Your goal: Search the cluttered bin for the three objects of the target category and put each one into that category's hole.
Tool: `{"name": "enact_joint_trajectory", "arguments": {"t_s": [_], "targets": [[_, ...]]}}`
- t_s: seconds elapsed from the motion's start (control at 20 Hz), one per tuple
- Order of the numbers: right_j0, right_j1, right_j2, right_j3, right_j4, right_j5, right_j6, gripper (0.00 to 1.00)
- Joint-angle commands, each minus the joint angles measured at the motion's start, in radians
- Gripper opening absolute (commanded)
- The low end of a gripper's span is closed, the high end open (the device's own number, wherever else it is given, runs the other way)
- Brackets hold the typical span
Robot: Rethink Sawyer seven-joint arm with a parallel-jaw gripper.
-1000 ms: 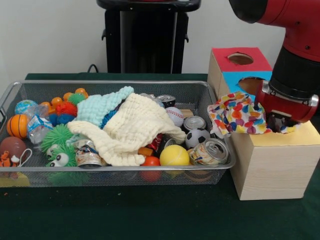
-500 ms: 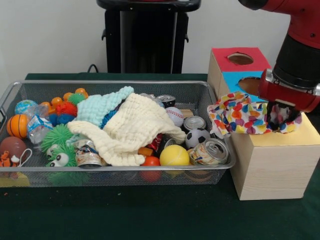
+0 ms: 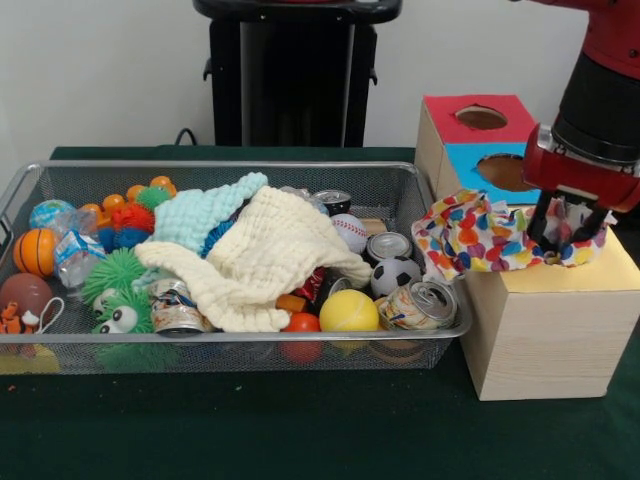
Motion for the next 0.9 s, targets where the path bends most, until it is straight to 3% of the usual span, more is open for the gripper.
{"name": "enact_joint_trajectory", "arguments": {"t_s": [0.05,0.9], "targets": [[-0.045,-0.046,0.060,0.064,0.010,0.149,0.069,1.00],[-0.067,-0.100,0.074,0.045,0.007,0.231,0.052,1.00]]}}
